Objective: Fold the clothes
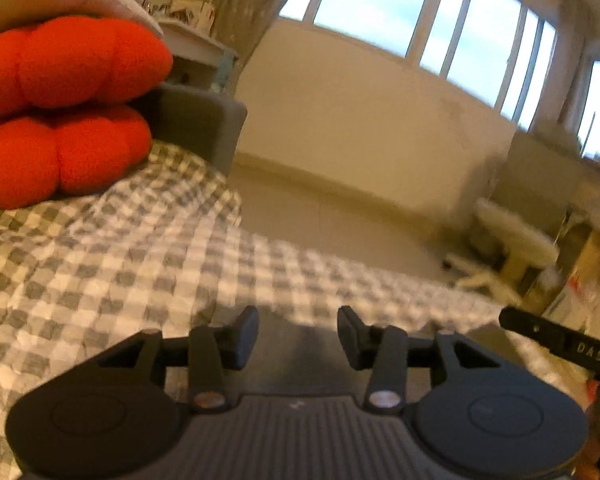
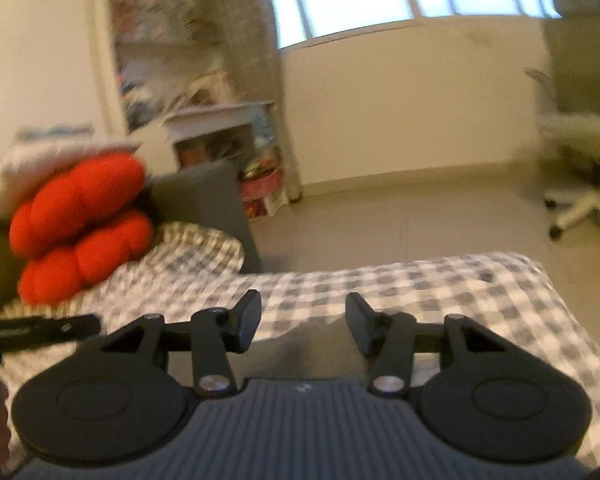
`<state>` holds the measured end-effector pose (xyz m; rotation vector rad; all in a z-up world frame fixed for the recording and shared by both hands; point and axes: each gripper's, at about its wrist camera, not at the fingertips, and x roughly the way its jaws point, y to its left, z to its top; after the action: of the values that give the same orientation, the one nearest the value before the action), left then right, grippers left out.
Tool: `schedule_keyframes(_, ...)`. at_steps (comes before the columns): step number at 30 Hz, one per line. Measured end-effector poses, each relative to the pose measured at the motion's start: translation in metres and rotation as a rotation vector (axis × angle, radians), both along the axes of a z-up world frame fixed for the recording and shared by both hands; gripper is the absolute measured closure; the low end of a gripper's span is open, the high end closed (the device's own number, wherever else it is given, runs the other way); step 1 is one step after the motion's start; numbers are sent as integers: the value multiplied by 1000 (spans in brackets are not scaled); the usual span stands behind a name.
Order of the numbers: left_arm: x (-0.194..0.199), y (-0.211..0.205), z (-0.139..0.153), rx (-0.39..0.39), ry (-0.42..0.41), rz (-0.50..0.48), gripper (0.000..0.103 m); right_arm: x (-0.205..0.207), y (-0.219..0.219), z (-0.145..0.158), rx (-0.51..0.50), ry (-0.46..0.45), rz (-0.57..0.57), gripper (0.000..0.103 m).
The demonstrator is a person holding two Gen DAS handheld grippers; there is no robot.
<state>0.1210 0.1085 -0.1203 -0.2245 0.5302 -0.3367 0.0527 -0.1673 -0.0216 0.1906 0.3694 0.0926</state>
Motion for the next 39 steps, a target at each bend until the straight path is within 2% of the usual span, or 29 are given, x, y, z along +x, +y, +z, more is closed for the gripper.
schedule_keyframes(2, 7, 2, -10, 13, 42, 22, 59, 8, 6, -10, -43, 33, 8, 52)
schedule_keyframes(4, 12, 10, -15, -18, 62, 26, 59, 16, 4, -20, -50, 75, -9, 52)
schedule_keyframes(7, 13, 11, -21, 6, 45, 18, 60, 27, -6, -31, -40, 139, -47, 62)
schedule_keyframes(8, 12, 10, -22, 20, 36, 15, 60, 30, -8, -35, -46, 162, -63, 59)
schedule_keyframes(9, 12, 9, -20, 25, 39, 17, 60, 32, -12, -39, -33, 187, -74, 59)
schedule_keyframes(11, 11, 8, -15, 25, 54, 20, 61, 27, -19, -38, 21, 182, -78, 59)
schedule_keyframes(13, 10, 12, -10, -7, 87, 21, 59, 22, -18, -32, 26, 165, -77, 59)
schedule_keyframes(17, 6, 28, 7, -94, 174, 19, 45, 7, -9, -15, 0, 131, -52, 59)
schedule_keyframes(22, 0, 53, 14, -183, 304, 29, 39, -7, 1, 3, 2, 132, -5, 58)
schedule_keyframes(28, -5, 73, 7, -254, 454, 50, 38, -21, 17, 17, -3, 162, 45, 56)
schedule_keyframes(32, -6, 79, -8, -335, 541, 29, 39, -28, 31, 20, -22, 185, 82, 56)
schedule_keyframes(36, -5, 79, -25, -366, 602, 27, 42, -30, 41, 19, -40, 201, 112, 56)
schedule_keyframes(39, -5, 79, -33, -423, 614, 21, 44, -29, 48, 16, -48, 212, 131, 56)
